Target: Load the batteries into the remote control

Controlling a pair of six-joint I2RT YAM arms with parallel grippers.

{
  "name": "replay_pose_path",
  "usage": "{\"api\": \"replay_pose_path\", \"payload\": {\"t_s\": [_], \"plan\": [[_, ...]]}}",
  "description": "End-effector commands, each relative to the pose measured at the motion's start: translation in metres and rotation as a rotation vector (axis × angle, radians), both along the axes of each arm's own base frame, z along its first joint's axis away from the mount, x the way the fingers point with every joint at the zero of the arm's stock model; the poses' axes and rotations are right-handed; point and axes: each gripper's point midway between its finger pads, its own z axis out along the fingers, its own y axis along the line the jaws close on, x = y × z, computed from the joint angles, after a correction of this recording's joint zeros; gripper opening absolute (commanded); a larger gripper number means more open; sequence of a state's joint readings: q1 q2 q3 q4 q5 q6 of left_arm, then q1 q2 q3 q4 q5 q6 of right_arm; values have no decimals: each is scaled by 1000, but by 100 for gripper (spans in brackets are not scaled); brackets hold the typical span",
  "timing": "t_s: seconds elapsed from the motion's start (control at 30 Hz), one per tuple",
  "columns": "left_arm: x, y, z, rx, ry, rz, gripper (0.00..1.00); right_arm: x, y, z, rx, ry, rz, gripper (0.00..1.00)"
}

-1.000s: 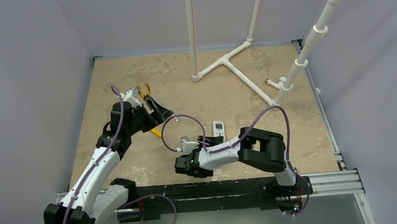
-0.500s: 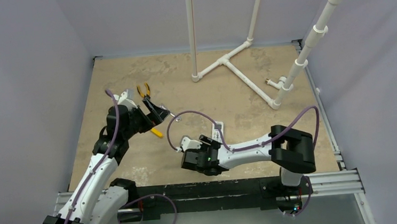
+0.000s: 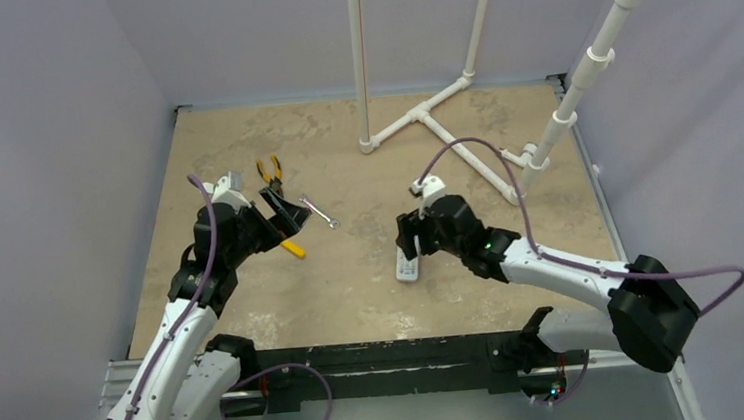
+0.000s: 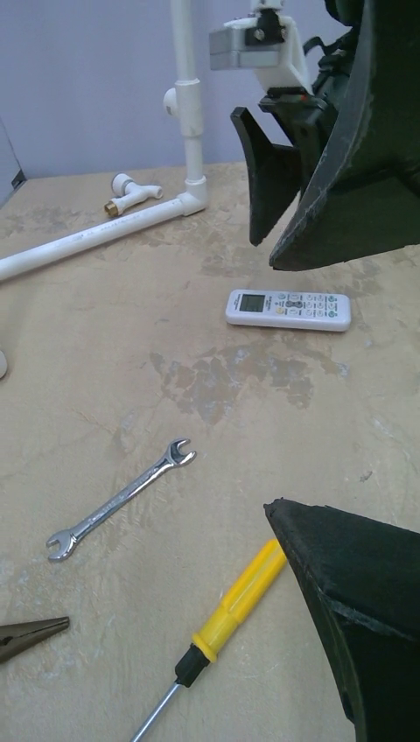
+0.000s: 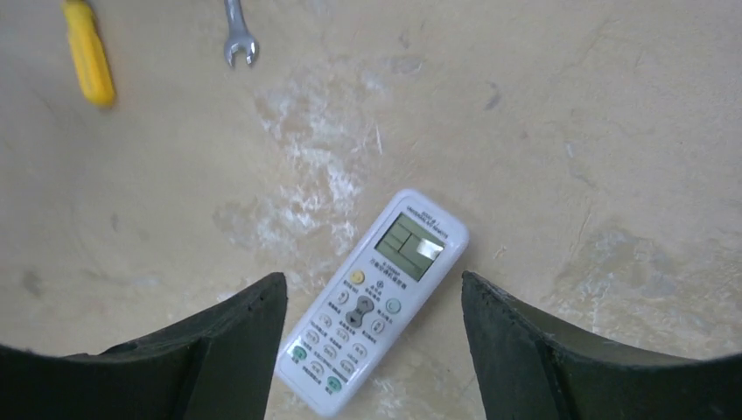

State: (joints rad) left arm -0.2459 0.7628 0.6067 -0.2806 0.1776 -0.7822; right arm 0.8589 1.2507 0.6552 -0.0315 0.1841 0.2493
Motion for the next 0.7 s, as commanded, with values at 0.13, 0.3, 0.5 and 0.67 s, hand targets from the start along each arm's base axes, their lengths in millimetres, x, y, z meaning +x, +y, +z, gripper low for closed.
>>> {"api": "replay_pose_path", "payload": {"t_s": [0.13, 0.3, 0.5, 0.67], "plan": [[-1, 6, 9, 35, -63, 1, 100, 32, -20, 41, 502, -13, -117, 77], [-4, 11, 10, 39, -106, 21, 100, 36, -64, 34, 470, -100, -323, 78], [-5, 19, -2, 76, -85, 45, 100, 25, -105, 44, 502, -245, -452, 79], [-6, 22, -10, 96, -72, 57, 100, 20, -124, 36, 438, -268, -504, 79]]}}
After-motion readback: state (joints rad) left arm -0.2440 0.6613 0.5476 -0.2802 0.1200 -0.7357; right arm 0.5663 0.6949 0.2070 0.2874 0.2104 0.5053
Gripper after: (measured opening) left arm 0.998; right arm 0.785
